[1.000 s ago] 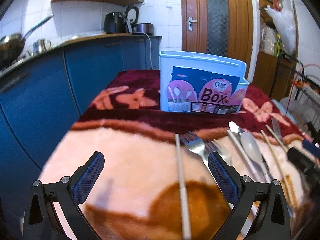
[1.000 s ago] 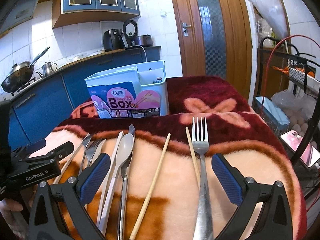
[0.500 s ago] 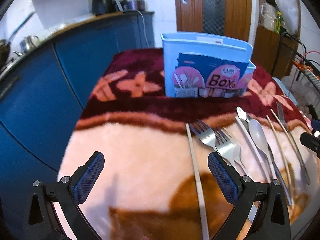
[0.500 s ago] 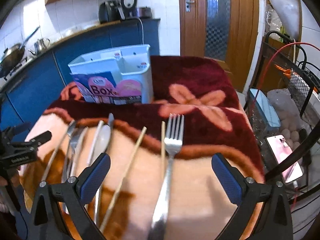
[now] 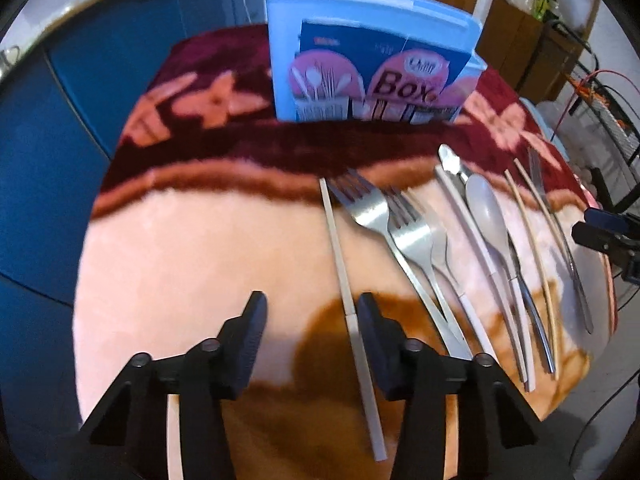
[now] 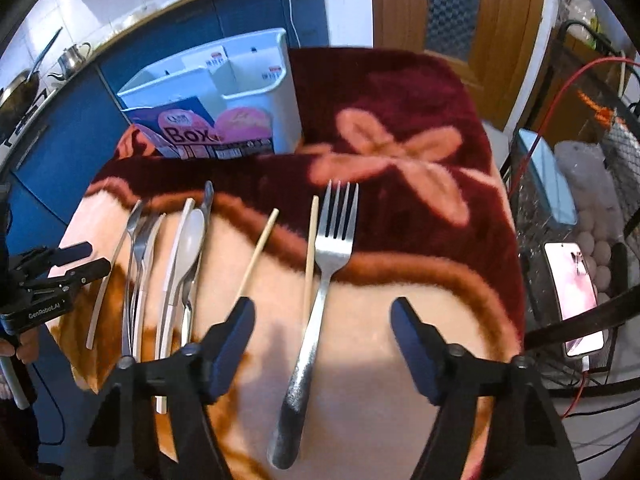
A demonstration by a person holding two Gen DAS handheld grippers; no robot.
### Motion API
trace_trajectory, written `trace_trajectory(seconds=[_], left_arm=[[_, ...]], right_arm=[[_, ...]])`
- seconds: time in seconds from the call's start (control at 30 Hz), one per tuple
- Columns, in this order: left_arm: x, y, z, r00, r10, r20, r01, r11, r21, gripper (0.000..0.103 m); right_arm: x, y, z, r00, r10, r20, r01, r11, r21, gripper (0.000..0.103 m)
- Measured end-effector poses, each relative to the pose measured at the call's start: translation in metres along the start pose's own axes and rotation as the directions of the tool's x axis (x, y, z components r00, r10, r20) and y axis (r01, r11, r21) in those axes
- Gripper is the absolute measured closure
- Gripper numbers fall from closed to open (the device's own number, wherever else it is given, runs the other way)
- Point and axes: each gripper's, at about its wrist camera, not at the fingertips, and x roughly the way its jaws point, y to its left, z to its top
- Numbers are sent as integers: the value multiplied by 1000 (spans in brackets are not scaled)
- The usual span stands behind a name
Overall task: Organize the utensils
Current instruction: 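Close the left tool on the white chopstick while the right tool grasps a silver fork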
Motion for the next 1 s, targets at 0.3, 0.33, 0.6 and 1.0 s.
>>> trace_trajectory(seconds=[0.3,0.33,0.6,1.0], left_arm=[[9,-4,2,999,2,-37,-1,1000,22,55],[9,-4,2,999,3,-38,-2,1000,31,55],[9,-8,10,998,-20,-57,23,999,48,75],[15,-11,21,993,-66,-101,68,998,18,91]], right_arm=[[17,-6,9,996,16,-87,-15,1000,13,81],[18,-6,9,996,23,-89,-22,1000,14,84],[22,-12,18,994,31,-104,-29,999,19,92],[32,-9,28,991,44,-125,-40,999,35,91]])
